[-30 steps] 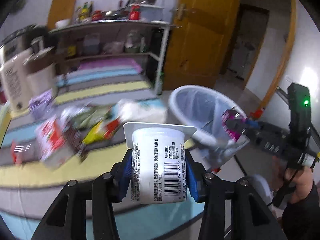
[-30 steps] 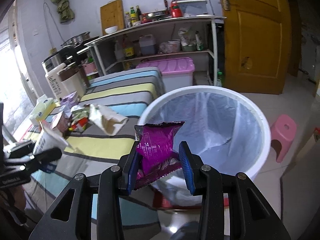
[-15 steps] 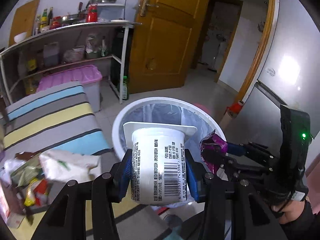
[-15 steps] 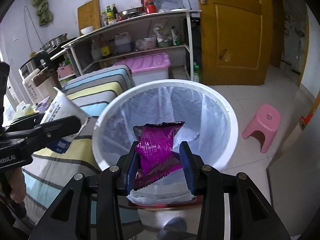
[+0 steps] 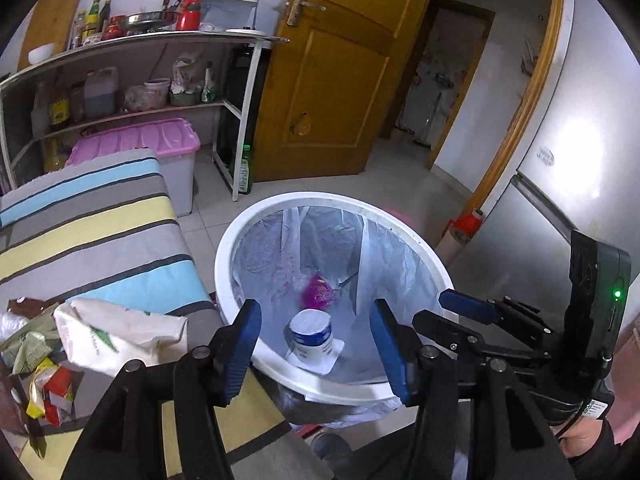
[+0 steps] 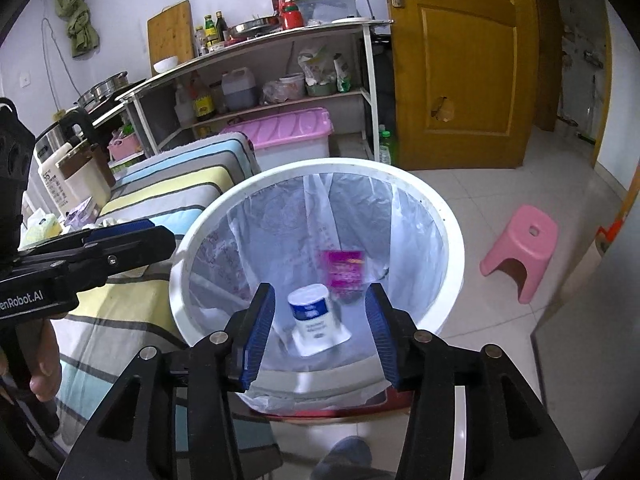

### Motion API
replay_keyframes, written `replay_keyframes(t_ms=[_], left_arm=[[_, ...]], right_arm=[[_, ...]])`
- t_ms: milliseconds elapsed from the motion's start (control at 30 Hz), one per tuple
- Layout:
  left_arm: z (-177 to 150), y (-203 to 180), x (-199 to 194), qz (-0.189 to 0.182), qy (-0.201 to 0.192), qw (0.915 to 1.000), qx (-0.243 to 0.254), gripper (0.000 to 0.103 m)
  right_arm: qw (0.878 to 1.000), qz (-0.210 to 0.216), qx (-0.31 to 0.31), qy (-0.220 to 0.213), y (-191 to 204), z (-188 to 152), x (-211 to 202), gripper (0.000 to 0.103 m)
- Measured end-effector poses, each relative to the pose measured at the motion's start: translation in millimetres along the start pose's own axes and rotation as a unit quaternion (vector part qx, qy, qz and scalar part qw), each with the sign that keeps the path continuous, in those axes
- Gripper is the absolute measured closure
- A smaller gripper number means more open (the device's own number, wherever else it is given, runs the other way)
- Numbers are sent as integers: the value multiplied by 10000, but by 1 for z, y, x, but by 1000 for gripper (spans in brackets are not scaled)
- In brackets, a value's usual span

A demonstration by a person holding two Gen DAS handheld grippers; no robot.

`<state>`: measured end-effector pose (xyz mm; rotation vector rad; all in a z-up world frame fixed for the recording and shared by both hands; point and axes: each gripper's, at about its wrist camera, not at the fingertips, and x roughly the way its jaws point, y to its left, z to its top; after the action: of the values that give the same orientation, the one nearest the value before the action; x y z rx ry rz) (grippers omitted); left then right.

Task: Collect trash
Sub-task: 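Open the left tool to drop the cup while the right tool drops the bag, then grasp the white paper snack bag with the right tool while the left tool grasps the strawberry milk carton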

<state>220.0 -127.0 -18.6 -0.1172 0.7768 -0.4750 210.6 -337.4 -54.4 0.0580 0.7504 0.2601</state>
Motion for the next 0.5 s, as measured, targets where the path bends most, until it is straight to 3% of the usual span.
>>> replay_keyframes(t_ms=[267, 500], left_arm=[[-15, 5, -36, 105, -258, 9995, -167, 47], [-40, 17, -73, 409, -396, 9978, -326, 47]], right_arm=[[9997, 146, -75, -153, 21, -4, -24, 55], [9985, 417, -324, -149, 56, -13, -38, 55]])
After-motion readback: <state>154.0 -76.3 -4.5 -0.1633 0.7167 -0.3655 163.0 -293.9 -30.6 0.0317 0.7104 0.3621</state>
